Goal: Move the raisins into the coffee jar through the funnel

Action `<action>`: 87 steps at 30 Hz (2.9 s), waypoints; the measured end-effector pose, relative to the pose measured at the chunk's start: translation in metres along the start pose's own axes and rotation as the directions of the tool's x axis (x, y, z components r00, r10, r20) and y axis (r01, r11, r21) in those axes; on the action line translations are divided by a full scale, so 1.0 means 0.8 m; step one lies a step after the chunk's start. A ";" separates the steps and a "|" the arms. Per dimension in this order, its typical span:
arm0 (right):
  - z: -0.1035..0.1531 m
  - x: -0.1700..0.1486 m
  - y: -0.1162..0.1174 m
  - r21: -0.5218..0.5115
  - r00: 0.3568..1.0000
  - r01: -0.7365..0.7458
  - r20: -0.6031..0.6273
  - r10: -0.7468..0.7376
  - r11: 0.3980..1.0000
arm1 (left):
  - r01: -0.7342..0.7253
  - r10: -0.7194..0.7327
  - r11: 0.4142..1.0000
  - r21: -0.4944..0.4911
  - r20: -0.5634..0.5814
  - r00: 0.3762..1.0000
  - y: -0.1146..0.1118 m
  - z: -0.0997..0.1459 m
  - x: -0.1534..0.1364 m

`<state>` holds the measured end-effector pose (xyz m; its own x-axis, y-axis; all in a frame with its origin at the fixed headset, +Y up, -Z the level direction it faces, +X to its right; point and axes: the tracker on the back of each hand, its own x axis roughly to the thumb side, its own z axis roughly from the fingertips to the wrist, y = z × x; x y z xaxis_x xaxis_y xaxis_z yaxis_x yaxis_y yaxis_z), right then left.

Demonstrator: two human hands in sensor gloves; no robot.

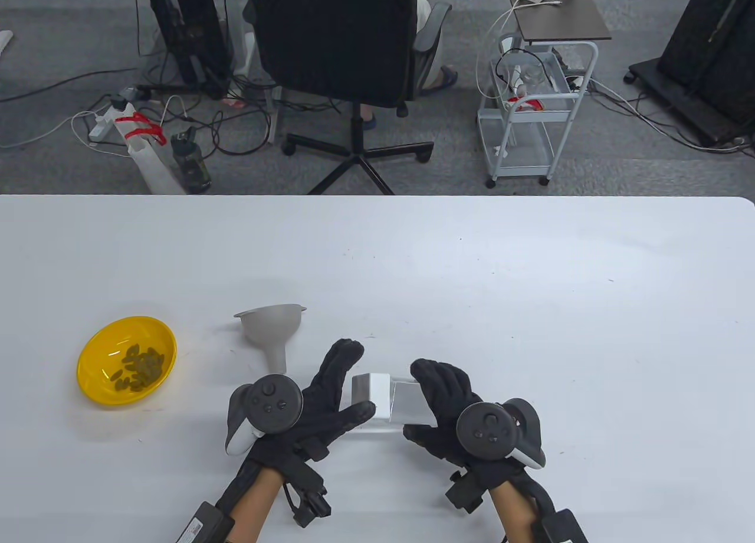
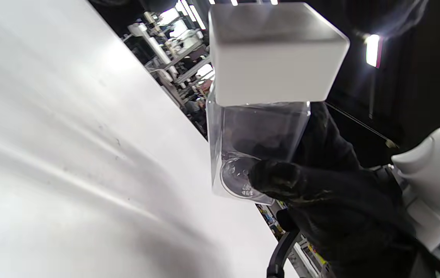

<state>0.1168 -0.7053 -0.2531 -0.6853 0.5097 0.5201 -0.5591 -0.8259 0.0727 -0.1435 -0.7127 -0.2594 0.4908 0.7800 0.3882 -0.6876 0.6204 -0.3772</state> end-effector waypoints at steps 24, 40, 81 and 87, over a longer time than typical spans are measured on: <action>-0.001 0.000 0.006 0.024 1.000 0.001 -0.010 -0.001 1.000 | 0.087 -0.085 0.994 0.064 -0.036 0.996 -0.001 0.001 0.002; -0.002 -0.004 0.010 0.054 0.999 0.045 -0.019 -0.044 0.998 | 0.059 -0.059 0.998 -0.007 -0.027 0.998 0.003 0.000 -0.002; 0.005 -0.024 -0.005 -0.046 0.985 0.136 -0.102 -0.140 0.990 | 0.387 -0.376 0.922 0.025 -0.188 0.907 0.035 0.009 -0.019; 0.007 -0.032 -0.008 -0.072 0.975 0.176 -0.121 -0.184 0.982 | 0.649 -0.708 0.703 -0.291 -0.200 0.677 0.000 -0.003 -0.026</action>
<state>0.1406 -0.7140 -0.2620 -0.6225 0.6782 0.3906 -0.7031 -0.7038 0.1014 -0.1523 -0.7284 -0.2695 0.9262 0.1050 0.3620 -0.0089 0.9662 -0.2577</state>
